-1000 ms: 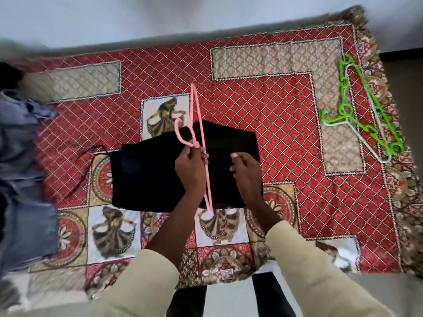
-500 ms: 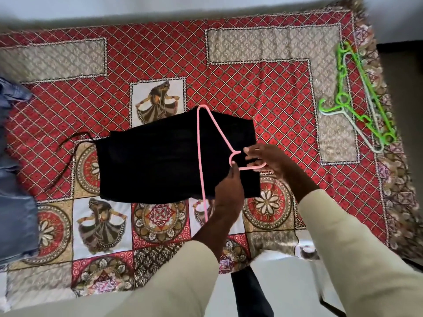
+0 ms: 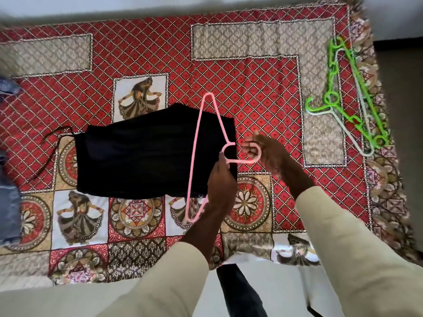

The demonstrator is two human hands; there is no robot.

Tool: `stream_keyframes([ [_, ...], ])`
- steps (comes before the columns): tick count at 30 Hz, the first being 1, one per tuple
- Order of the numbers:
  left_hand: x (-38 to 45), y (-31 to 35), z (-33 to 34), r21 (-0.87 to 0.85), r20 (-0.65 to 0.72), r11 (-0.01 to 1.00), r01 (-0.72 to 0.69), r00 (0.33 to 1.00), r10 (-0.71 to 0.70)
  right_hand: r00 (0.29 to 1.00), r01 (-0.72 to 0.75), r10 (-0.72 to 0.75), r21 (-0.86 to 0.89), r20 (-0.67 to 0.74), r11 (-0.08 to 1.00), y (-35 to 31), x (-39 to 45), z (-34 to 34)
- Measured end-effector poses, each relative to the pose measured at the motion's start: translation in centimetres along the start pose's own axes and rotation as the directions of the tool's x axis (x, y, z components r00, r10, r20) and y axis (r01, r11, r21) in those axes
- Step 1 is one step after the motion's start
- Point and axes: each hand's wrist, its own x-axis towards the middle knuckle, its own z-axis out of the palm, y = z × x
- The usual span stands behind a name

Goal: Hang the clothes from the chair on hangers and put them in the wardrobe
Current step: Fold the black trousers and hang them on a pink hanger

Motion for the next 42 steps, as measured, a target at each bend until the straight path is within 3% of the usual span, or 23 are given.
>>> stream_keyframes([
  [2,0.4,1.4,-0.4,-0.145,-0.142,0.986,-0.077,0.988,0.057,1.000,-0.003,0.002,0.159,0.007,0.987,-0.4,-0.2,0.2],
  [4,0.5,3.3,-0.6,-0.217,-0.203,0.967,-0.135,0.975,0.091,0.992,-0.044,0.001,0.340,0.123,0.939,-0.7,-1.0,0.3],
  [6,0.9,5.0,-1.0,-0.313,-0.242,0.945,-0.099,0.970,0.021,0.992,-0.050,-0.007,0.434,0.128,0.900,-0.4,-2.1,0.7],
  [8,1.7,5.4,-1.8,-0.463,-0.227,0.886,-0.012,0.968,-0.105,0.998,0.023,-0.008,0.264,-0.058,0.964,0.7,-2.7,0.7],
  [10,2.7,4.3,-2.9,-0.629,-0.130,0.769,0.114,0.960,-0.249,0.957,0.065,-0.082,-0.070,-0.277,0.995,2.4,-2.7,0.2],
  [12,4.2,1.8,-4.0,-0.703,-0.030,0.669,0.241,0.930,-0.366,0.931,0.000,-0.091,-0.248,-0.355,0.969,3.7,-1.8,-0.1],
  [16,5.7,-1.3,-4.1,-0.703,0.071,0.607,0.371,0.885,-0.459,0.942,-0.043,0.007,-0.100,-0.336,0.994,4.6,0.2,0.7],
  [21,4.2,-2.4,-0.4,-0.703,0.026,0.625,0.340,0.891,-0.454,0.883,0.068,-0.241,-0.399,-0.402,0.915,5.9,0.4,2.7],
  [24,4.0,-2.4,1.1,-0.730,0.033,0.607,0.314,0.903,-0.428,0.866,0.152,-0.388,-0.573,-0.315,0.806,5.6,0.5,3.4],
  [26,4.1,-2.5,1.6,-0.714,0.058,0.623,0.319,0.914,-0.402,0.891,0.172,-0.397,-0.649,-0.218,0.741,5.2,1.0,4.2],
  [29,4.2,-3.3,1.9,-0.718,0.055,0.626,0.306,0.921,-0.387,0.943,0.089,-0.287,-0.703,-0.169,0.706,4.6,2.0,5.4],
  [32,4.3,-4.1,1.8,-0.742,0.010,0.610,0.279,0.914,-0.406,0.961,-0.021,-0.168,-0.664,-0.219,0.747,4.0,3.0,6.3],
  [36,4.4,-4.6,1.6,-0.794,-0.064,0.546,0.269,0.856,-0.514,0.971,-0.093,-0.033,-0.504,-0.236,0.858,3.4,3.9,7.0],
  [42,4.6,-5.2,0.2,-0.812,-0.114,0.530,0.246,0.822,-0.557,0.982,-0.043,-0.016,-0.304,-0.189,0.952,3.2,2.8,7.6],
])
